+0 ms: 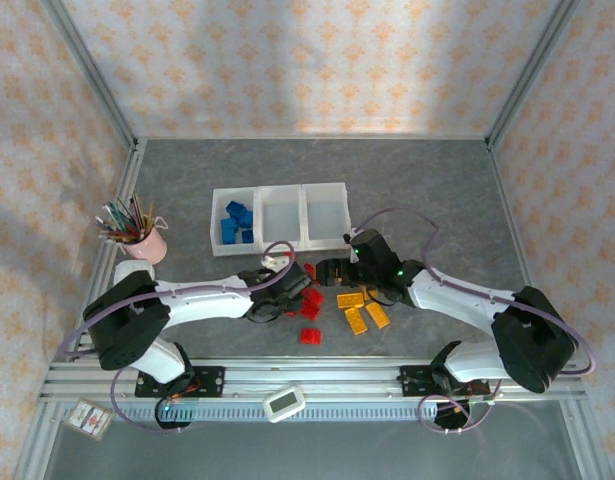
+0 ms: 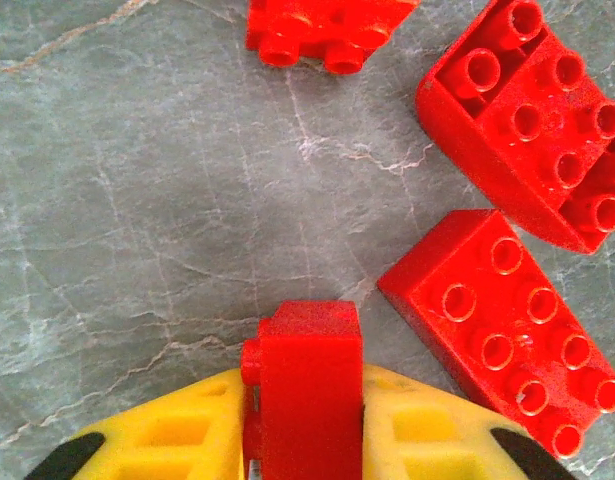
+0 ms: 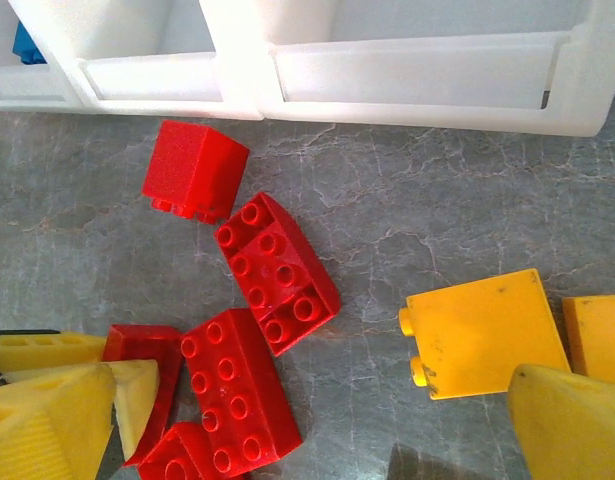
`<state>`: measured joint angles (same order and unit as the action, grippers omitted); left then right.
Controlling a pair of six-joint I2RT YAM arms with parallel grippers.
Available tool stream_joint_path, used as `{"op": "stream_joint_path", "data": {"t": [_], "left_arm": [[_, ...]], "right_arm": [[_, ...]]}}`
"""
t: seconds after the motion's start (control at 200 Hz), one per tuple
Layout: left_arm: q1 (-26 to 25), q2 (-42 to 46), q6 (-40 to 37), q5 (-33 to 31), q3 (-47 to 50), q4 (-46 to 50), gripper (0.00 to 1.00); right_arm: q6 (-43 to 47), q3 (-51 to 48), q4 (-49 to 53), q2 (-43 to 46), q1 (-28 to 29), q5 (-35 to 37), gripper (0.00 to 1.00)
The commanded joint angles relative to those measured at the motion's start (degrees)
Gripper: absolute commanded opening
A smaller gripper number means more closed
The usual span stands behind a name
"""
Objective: Sort the legos into containers by color
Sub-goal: Pick up the lego from the middle-left of the table, then place the lego in the container.
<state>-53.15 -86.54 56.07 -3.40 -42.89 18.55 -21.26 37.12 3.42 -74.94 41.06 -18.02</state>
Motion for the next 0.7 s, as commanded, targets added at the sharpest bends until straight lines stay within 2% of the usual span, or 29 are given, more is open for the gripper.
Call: {"op": "stream_joint_path", "data": {"t": [0.0, 0.2, 0.355, 0.536, 0.696], "left_arm": [[-0.20, 1.68, 0.81, -0.86, 1.11, -0.05, 0.25], [-0.13, 5.49, 0.52, -4.39, -0.85, 4.14, 0.22], [0.54, 8.44, -2.12, -10.22, -5.26, 8.83, 0.22], [6.23, 6.88, -8.31, -14.54, -12.95, 11.42, 0.22], [11.73, 1.54, -15.36, -16.97, -20.64, 8.31, 0.22]], "right_arm": [[-0.20, 0.22, -0.97, -0.30, -0.21, 0.05, 1.00], [0.13, 1.58, -0.64, 0.55, -0.19, -0.08, 1.00], [0.49, 4.42, -0.74, 0.46, -0.28, -1.19, 1.00], [0.24, 8.43, -1.55, -1.28, -0.57, -0.65, 1.00], [-2.27, 9.98, -3.69, -3.90, -3.63, -0.99, 1.00]]}}
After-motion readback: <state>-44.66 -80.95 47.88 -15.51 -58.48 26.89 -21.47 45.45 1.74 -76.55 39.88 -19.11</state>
